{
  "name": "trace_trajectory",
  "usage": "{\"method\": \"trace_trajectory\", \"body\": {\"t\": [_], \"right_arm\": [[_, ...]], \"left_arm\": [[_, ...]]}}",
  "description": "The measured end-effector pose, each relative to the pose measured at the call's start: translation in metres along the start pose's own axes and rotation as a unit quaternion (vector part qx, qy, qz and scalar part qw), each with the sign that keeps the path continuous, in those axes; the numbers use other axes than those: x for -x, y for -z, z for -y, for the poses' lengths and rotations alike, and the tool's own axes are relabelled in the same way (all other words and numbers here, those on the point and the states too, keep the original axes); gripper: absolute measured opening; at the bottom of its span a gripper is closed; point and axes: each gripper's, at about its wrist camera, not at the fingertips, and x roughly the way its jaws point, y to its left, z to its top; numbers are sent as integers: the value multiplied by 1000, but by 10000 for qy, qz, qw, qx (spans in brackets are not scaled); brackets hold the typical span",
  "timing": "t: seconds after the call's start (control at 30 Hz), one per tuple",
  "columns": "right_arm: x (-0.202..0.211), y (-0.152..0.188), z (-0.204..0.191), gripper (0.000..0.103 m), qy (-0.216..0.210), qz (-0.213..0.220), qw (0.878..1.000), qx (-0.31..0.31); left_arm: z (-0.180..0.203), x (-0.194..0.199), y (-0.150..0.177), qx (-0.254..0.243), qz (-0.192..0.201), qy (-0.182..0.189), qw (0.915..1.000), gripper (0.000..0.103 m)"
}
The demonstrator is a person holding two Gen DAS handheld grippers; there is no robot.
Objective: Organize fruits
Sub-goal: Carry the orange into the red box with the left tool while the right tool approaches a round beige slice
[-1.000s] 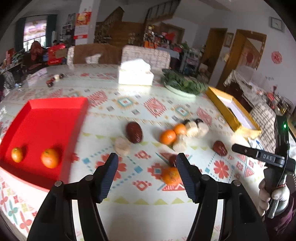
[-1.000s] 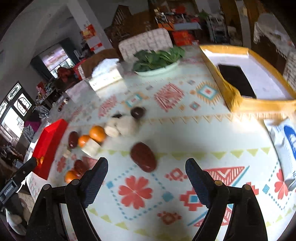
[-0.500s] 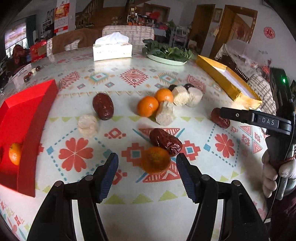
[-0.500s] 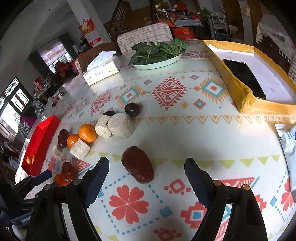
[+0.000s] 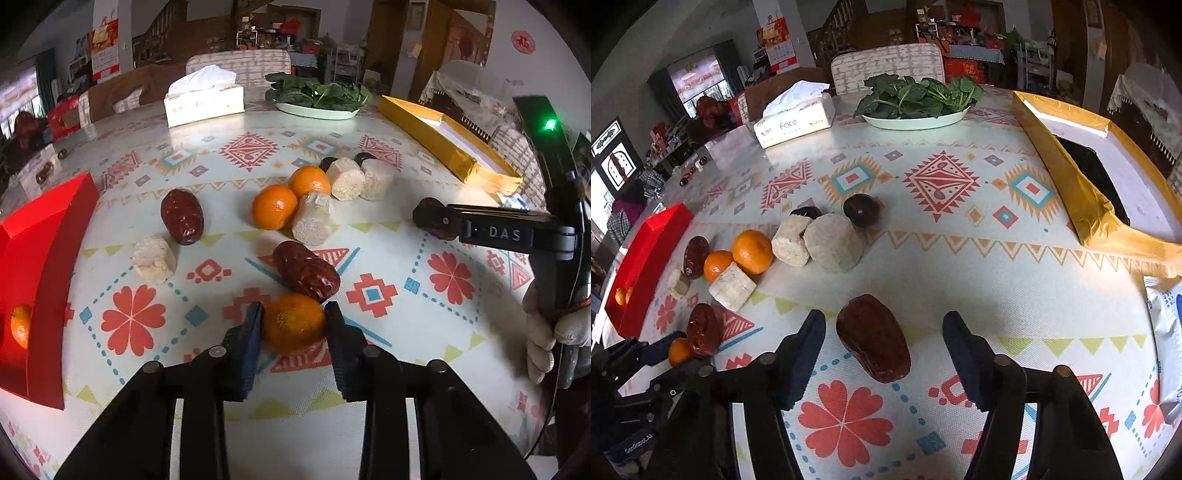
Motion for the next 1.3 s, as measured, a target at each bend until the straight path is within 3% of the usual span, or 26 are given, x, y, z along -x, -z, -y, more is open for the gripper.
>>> {"method": "trace_trajectory", "body": {"t": [0.07, 0.13, 0.47, 0.97, 1.03, 1.1, 1.17, 1.3], "right_arm": [[1, 1, -3, 47, 97, 0, 9999, 84], [1, 1, -6, 38, 173, -13, 9998, 140], [25, 2, -16, 36, 30, 165, 9998, 60], [47, -10, -112, 32, -614, 408, 9941, 801], [43, -10, -109, 35, -545, 366, 9951, 736], [39, -6, -98, 47, -428, 289, 9967, 627], [36, -1, -86, 65, -298, 208, 9982, 478], [33, 7, -69, 65, -348, 134, 9991, 181]], "left_arm": [[-2, 1, 0, 40, 9, 38, 10000, 32], [-7, 4, 1, 138, 53, 38, 9999, 32], [-42, 39, 5, 629, 477, 21, 9969, 32], [-153, 104, 36, 1848, 1079, -395, 9760, 32], [-159, 108, 42, 1878, 1094, -398, 9753, 32], [-164, 110, 46, 1913, 1116, -377, 9744, 32], [-168, 110, 49, 1970, 1136, -337, 9732, 32], [-171, 108, 50, 2013, 1160, -285, 9722, 32]]}}
